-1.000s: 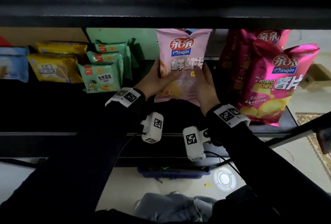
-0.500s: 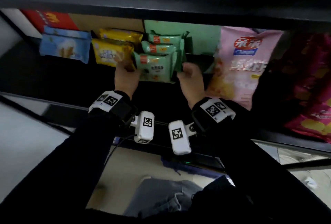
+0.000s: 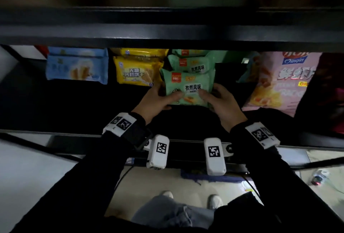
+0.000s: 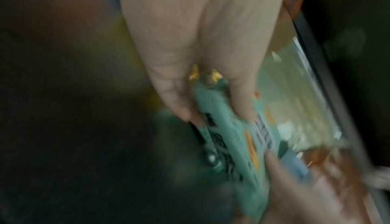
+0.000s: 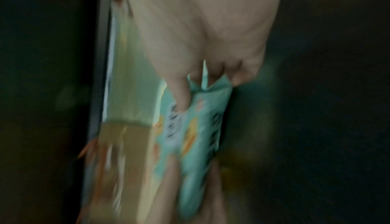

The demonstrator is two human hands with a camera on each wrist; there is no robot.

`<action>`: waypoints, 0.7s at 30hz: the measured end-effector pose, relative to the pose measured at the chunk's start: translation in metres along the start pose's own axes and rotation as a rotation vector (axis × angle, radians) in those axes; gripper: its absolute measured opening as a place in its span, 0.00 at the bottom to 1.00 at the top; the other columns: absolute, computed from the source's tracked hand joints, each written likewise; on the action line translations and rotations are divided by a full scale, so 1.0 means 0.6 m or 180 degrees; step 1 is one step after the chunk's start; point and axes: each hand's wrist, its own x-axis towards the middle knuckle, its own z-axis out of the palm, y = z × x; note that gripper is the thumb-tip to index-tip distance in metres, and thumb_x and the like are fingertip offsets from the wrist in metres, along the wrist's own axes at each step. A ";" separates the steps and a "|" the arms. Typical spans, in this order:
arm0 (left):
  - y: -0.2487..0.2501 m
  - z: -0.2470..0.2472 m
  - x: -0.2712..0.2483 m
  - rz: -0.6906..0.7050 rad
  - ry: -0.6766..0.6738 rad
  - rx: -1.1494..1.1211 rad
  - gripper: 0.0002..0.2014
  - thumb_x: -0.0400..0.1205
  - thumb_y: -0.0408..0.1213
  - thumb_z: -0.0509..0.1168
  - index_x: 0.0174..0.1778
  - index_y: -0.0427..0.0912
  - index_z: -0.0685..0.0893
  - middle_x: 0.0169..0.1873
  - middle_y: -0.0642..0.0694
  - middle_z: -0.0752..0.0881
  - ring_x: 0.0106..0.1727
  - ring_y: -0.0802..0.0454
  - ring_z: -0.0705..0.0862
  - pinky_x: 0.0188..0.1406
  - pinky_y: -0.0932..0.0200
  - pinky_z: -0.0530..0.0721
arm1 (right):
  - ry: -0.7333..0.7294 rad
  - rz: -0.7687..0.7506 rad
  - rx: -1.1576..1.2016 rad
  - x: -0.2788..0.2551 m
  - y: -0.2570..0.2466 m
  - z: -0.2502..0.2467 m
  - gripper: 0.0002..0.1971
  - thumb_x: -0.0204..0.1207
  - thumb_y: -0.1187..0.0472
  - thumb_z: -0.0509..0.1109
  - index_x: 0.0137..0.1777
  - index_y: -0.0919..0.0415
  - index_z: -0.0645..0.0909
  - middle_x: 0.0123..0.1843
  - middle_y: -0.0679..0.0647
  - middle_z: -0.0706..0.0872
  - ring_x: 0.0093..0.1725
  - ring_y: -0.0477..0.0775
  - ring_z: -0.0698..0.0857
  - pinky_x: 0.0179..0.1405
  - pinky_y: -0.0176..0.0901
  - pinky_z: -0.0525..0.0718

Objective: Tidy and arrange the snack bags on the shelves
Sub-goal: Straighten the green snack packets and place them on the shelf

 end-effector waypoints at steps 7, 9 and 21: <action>-0.003 0.002 -0.013 0.0072 -0.0211 -0.0794 0.22 0.70 0.48 0.75 0.60 0.55 0.80 0.56 0.56 0.89 0.55 0.59 0.88 0.40 0.66 0.86 | -0.0294 0.0404 0.0958 -0.026 0.000 0.018 0.25 0.76 0.49 0.68 0.71 0.59 0.76 0.64 0.54 0.87 0.63 0.52 0.86 0.58 0.43 0.84; -0.004 0.002 -0.017 0.0014 -0.0330 -0.1028 0.24 0.68 0.51 0.73 0.60 0.54 0.79 0.58 0.54 0.88 0.57 0.57 0.88 0.40 0.66 0.85 | -0.0297 0.0399 0.1169 -0.027 -0.006 0.021 0.30 0.70 0.46 0.70 0.71 0.59 0.76 0.64 0.55 0.87 0.63 0.52 0.86 0.58 0.41 0.84; -0.022 0.014 -0.028 -0.0116 -0.0177 -0.1952 0.12 0.77 0.48 0.62 0.56 0.54 0.81 0.45 0.58 0.90 0.43 0.64 0.88 0.33 0.70 0.84 | 0.0139 0.0784 0.1457 -0.006 -0.006 0.019 0.23 0.81 0.43 0.61 0.64 0.59 0.82 0.52 0.55 0.89 0.44 0.47 0.87 0.32 0.34 0.85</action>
